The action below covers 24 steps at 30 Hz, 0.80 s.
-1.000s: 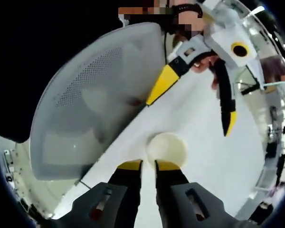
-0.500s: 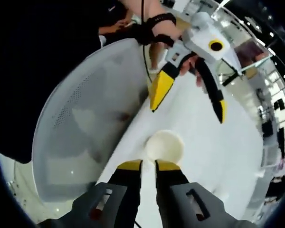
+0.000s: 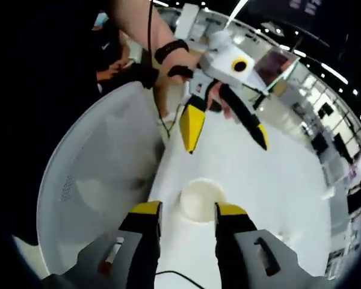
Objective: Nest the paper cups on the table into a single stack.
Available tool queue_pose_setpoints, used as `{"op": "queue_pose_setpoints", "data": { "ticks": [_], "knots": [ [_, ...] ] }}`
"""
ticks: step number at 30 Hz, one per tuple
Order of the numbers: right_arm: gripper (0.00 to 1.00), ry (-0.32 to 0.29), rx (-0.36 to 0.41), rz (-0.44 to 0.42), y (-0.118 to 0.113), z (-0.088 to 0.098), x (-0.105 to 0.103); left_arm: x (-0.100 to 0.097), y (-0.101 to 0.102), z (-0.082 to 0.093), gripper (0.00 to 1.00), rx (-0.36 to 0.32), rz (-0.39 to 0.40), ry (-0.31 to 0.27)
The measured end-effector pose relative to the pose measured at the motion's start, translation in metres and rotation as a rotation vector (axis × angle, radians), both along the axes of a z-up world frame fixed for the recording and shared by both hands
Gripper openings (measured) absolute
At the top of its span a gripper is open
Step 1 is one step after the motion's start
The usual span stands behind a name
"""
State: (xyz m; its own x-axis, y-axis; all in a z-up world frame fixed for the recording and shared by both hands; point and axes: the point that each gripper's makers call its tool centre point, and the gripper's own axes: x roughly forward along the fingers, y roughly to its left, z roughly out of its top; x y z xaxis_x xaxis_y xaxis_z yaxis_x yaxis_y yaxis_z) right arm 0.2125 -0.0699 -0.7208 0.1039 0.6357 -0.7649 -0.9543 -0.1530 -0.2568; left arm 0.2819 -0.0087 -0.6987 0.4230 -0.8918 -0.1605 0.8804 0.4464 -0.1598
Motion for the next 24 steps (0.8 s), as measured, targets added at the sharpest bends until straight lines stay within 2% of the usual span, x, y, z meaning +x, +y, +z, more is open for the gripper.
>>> {"op": "queue_pose_setpoints", "data": {
  "ticks": [7,9,12,14,18,24],
  "knots": [
    [0.41,0.021,0.101,-0.104,0.0,0.008,0.0,0.001,-0.003,0.002,0.99,-0.004,0.002,0.001],
    [0.45,0.004,0.15,-0.127,0.002,0.013,0.002,0.001,-0.003,0.001,0.99,-0.001,0.007,0.011],
    [0.47,-0.005,0.174,-0.154,0.001,0.018,0.004,0.001,-0.003,0.001,0.99,-0.001,0.007,0.007],
    [0.48,0.011,0.197,-0.184,0.0,0.019,0.005,0.0,-0.004,0.002,0.99,0.001,0.005,0.003],
    [0.51,0.009,0.2,-0.213,-0.004,0.017,0.007,0.0,-0.004,0.003,0.99,0.003,0.006,0.007],
    [0.64,-0.01,0.253,-0.257,-0.005,0.023,0.012,0.002,-0.003,0.005,0.99,-0.002,0.018,0.005]
  ]
}}
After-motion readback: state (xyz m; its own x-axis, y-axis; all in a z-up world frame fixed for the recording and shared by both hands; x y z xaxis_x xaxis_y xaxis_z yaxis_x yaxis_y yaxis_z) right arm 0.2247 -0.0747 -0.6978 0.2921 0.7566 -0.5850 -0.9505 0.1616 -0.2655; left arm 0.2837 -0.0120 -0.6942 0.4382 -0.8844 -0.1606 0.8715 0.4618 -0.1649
